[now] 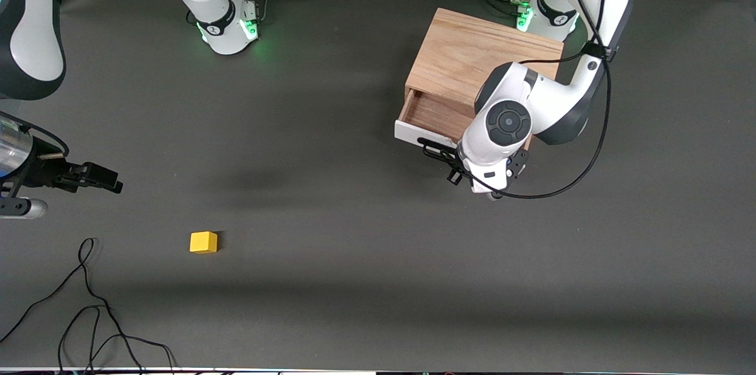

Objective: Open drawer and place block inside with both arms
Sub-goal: 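Pull the drawer open with the left gripper, then release the handle with the left gripper while the right gripper grasps the cube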

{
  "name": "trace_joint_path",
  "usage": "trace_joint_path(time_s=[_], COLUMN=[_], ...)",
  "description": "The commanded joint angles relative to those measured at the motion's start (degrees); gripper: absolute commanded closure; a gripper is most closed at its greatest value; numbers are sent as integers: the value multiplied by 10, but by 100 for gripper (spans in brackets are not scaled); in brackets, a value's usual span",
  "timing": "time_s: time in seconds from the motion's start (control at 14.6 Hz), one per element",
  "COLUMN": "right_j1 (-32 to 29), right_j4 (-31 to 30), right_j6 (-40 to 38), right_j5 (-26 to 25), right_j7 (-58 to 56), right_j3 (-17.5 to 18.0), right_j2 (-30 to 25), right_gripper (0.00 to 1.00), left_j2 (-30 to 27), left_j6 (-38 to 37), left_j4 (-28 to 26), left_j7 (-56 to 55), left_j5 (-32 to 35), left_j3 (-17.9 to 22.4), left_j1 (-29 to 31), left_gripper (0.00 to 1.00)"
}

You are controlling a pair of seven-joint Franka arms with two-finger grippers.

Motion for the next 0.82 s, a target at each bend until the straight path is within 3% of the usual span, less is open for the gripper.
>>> trace_joint_path(time_s=[0.0,0.07,0.48,0.75], right_j1=[3,3,13,18], right_j4=[33,36,54,51], right_j6=[-1,-1,3,68], right_j5=[7,6,5,4], right_j7=[-1,-4,4,-3], right_j3=[-2,-2,-2,-2], right_j2=[33,44,90,150], right_gripper=[0,0,0,0], left_j2=[3,3,8,-4], left_j6=[20,21,-18,-223], left_j4=[31,31,91,202], left_j7=[41,45,71,92], left_j5=[5,6,5,4], left_j3=[4,3,3,3], left_j1=[13,18,44,65], left_gripper=[74,1,0,0])
